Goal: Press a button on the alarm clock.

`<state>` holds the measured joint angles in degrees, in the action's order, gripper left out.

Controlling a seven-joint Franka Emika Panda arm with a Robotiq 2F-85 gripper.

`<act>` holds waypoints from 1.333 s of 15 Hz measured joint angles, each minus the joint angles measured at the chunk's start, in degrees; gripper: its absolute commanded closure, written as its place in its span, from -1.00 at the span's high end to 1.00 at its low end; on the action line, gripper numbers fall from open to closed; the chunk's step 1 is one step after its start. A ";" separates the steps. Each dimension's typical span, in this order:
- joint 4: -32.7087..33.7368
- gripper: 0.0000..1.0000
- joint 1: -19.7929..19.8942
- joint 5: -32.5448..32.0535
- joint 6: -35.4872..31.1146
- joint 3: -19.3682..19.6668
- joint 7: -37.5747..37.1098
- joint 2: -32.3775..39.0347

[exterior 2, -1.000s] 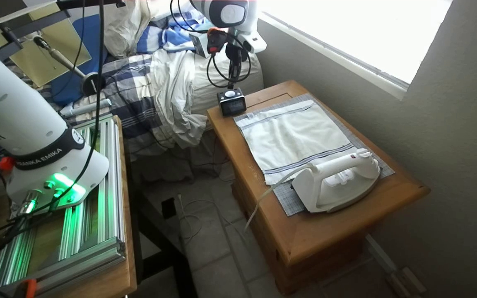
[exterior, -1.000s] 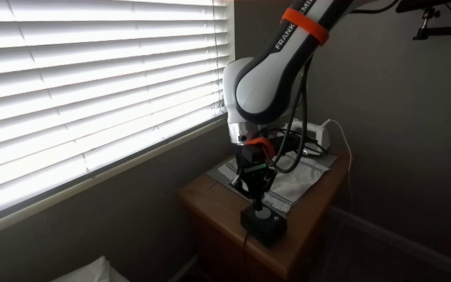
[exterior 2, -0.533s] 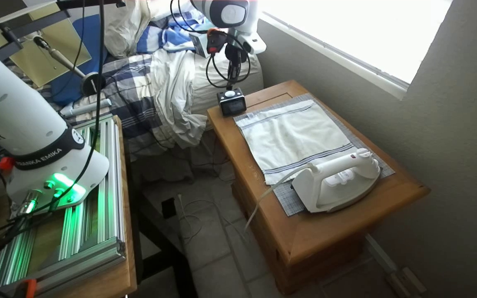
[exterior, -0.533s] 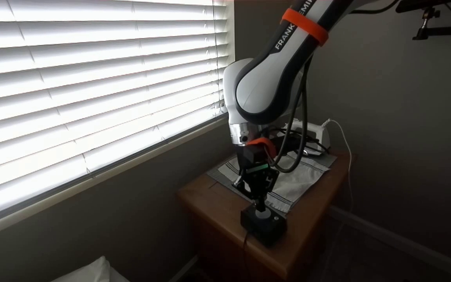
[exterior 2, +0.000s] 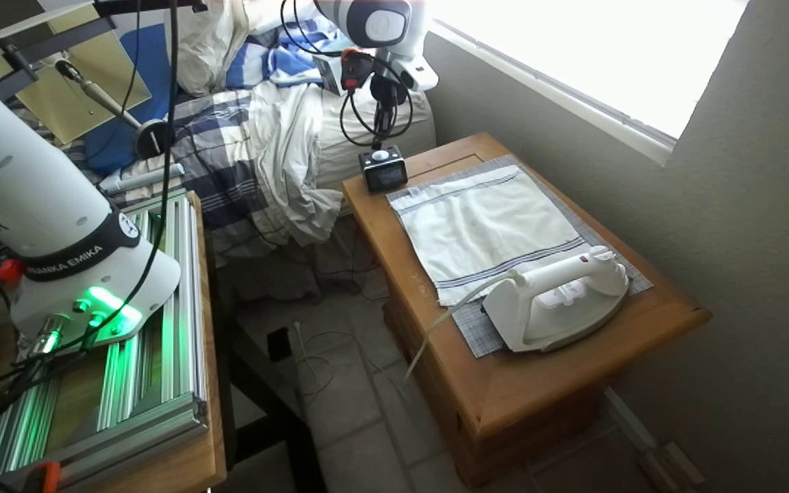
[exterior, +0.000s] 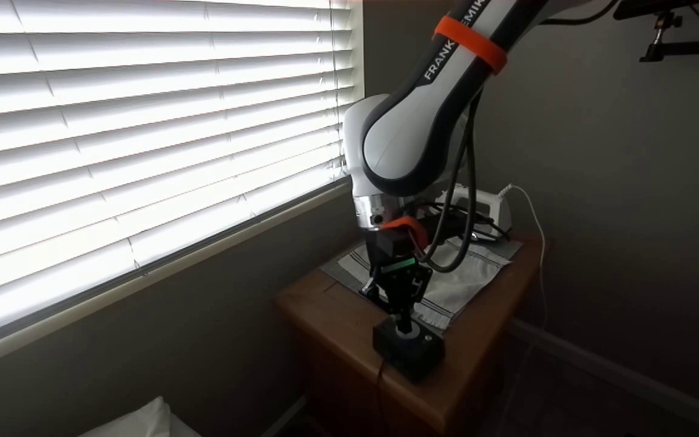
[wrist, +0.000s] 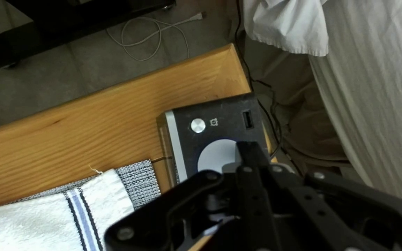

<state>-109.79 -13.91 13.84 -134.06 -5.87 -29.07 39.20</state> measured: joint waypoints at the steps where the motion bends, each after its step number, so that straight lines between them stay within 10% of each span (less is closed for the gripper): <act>1: 0.21 -1.00 0.00 0.00 0.00 -0.04 0.07 0.26; 20: 2.51 -1.00 0.64 0.09 0.48 0.44 0.32 2.13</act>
<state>-107.29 -13.27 13.93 -133.57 -5.43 -28.76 41.33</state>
